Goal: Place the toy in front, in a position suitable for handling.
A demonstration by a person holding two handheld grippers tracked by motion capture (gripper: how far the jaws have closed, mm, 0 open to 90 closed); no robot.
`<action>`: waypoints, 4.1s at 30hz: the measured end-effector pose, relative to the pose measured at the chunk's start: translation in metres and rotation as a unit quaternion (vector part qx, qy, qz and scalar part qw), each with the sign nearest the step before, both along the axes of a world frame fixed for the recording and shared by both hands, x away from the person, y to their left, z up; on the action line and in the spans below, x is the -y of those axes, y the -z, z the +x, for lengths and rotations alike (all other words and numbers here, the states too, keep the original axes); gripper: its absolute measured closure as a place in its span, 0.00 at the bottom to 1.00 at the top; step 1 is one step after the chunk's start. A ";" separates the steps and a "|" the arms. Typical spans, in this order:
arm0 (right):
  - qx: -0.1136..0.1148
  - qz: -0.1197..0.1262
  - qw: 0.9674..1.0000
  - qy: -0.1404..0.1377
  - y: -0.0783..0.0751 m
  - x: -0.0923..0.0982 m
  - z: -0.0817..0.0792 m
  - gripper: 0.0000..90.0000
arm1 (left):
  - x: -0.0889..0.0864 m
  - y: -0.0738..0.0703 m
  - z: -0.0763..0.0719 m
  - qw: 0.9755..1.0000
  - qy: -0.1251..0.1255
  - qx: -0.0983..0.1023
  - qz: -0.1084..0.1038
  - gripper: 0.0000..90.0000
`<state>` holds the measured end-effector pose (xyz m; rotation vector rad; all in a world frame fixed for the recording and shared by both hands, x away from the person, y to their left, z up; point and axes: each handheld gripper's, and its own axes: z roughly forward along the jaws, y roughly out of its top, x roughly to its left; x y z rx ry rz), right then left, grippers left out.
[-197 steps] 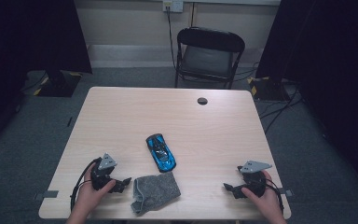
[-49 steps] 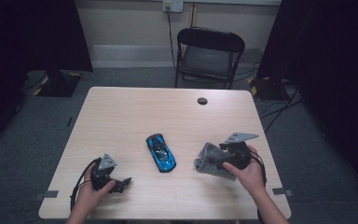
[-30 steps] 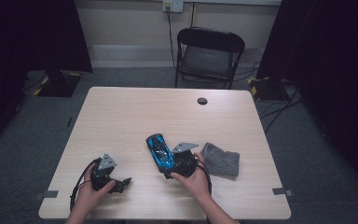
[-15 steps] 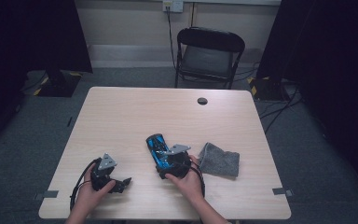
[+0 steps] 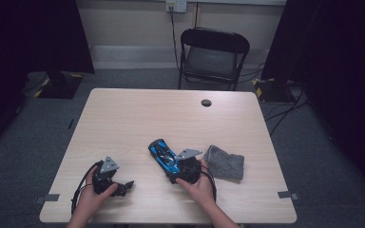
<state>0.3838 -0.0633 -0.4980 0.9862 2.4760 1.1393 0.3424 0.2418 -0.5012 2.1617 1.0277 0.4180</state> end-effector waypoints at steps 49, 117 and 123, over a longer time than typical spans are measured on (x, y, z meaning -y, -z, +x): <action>-0.002 0.015 0.993 -0.120 0.002 0.025 -0.026 0.28 | 0.068 -0.021 0.029 0.991 0.125 -0.002 -0.042 0.21; -0.006 0.021 0.993 -0.113 0.001 0.040 -0.031 0.27 | 0.083 -0.025 0.025 0.992 0.121 -0.006 -0.023 0.20; -0.006 0.020 0.993 -0.115 0.001 0.041 -0.031 0.27 | 0.084 -0.024 0.024 0.993 0.119 -0.007 -0.019 0.20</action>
